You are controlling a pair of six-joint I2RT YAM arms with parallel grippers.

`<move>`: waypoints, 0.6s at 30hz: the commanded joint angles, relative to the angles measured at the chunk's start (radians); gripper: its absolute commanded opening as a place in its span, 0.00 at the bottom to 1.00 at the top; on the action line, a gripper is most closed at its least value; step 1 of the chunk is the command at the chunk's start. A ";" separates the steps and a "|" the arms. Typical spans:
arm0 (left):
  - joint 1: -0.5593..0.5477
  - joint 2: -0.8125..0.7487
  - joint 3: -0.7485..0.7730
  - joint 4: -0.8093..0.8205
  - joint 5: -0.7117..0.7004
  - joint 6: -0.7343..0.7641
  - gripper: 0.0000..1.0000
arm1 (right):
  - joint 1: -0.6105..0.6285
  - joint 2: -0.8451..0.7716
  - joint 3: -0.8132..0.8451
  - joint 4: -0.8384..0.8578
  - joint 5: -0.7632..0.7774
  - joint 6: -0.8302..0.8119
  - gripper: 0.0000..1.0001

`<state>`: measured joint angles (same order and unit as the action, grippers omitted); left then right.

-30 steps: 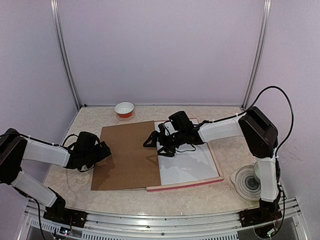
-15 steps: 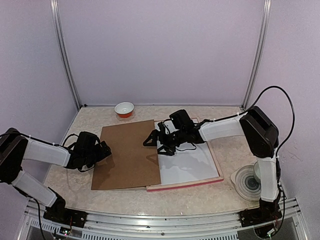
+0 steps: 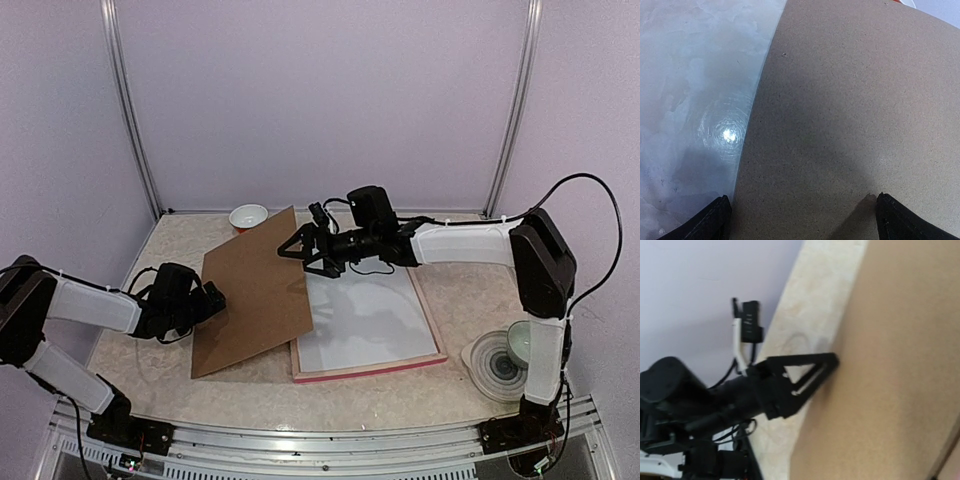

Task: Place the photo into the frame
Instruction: Turn over the backboard at the center of the board.

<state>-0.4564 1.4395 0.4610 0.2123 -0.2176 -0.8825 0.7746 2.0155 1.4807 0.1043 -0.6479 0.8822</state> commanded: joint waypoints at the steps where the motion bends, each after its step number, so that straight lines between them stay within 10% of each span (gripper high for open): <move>1: -0.032 0.024 -0.003 0.006 0.096 -0.023 0.99 | 0.012 -0.053 0.035 0.055 -0.067 -0.028 0.99; 18: -0.086 0.027 -0.008 0.112 0.138 -0.033 0.99 | 0.021 -0.133 0.027 0.150 -0.147 -0.019 0.99</move>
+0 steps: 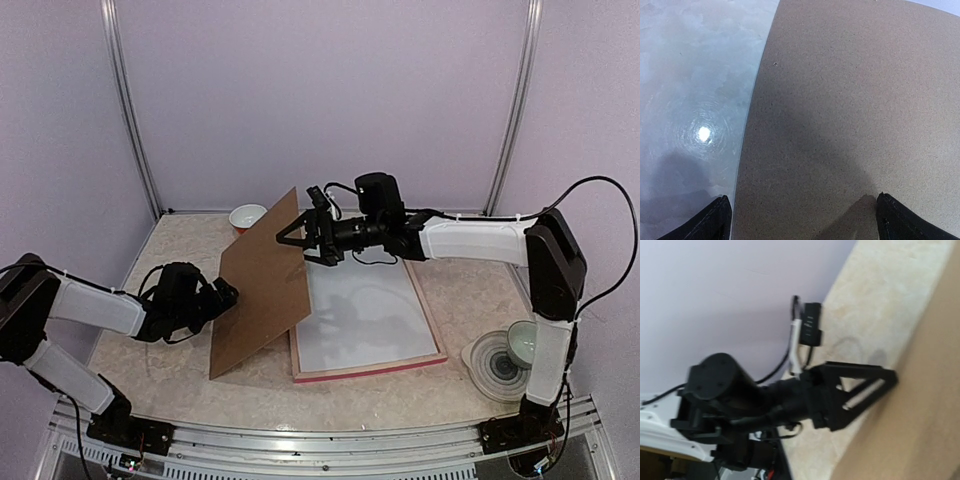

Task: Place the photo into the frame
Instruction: Turn over the backboard at the center of the board.

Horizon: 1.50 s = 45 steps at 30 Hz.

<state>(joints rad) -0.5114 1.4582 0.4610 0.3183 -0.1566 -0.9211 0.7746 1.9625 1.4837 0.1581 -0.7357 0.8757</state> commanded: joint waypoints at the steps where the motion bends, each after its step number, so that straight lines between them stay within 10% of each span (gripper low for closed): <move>1: -0.033 0.009 -0.007 0.009 0.079 0.004 0.99 | 0.020 -0.086 0.027 0.097 -0.060 -0.014 0.99; 45: -0.145 -0.015 0.082 0.124 0.097 0.016 0.99 | 0.118 -0.098 0.133 0.115 -0.125 -0.032 0.99</move>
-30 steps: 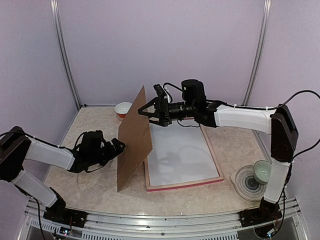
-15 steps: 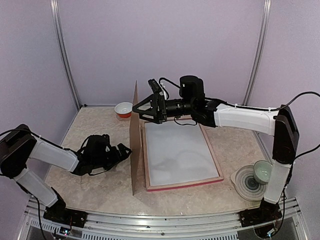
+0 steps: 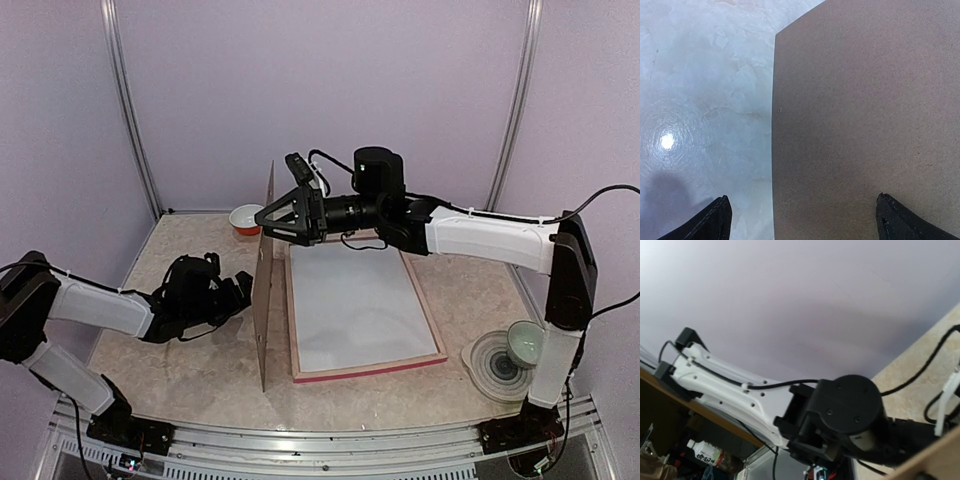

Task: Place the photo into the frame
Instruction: Turn over the backboard at the center of the board.

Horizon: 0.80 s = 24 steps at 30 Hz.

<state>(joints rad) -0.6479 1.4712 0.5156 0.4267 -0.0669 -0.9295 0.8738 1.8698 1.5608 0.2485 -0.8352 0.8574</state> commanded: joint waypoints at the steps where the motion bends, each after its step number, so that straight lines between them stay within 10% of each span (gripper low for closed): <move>1: -0.009 -0.028 0.028 0.019 0.012 0.022 0.99 | 0.021 -0.001 0.062 0.022 -0.027 -0.015 0.99; 24: -0.048 -0.003 0.005 0.082 0.044 -0.025 0.99 | 0.016 0.108 0.138 -0.027 0.003 -0.065 0.99</move>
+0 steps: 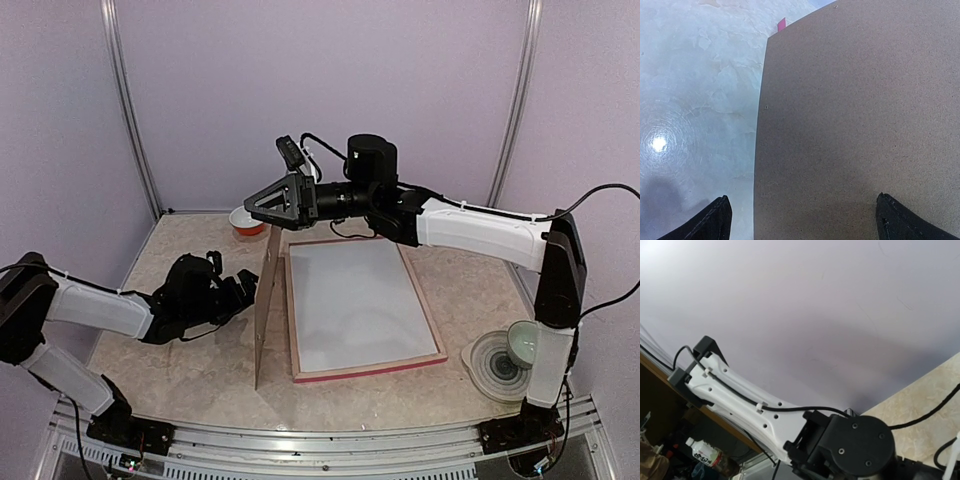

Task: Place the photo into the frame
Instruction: Turn over the backboard at the center of the board.

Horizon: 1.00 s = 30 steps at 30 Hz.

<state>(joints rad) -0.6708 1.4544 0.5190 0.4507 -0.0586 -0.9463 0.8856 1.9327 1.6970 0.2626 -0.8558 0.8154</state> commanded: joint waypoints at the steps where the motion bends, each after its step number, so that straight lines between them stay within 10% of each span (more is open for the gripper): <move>1: -0.026 0.016 0.000 0.060 0.037 -0.009 0.99 | 0.004 0.048 0.008 -0.048 0.028 -0.031 0.99; 16: -0.034 -0.021 0.011 0.038 0.012 -0.002 0.99 | 0.004 0.112 0.081 -0.051 0.003 -0.017 0.99; 30: 0.045 -0.373 0.089 -0.007 -0.017 0.087 0.99 | 0.004 0.135 0.096 -0.024 -0.014 0.005 0.99</move>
<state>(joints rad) -0.6281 1.1263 0.5659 0.4522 -0.0853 -0.9100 0.8856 2.0388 1.7836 0.2508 -0.8570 0.8085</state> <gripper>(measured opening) 0.989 0.993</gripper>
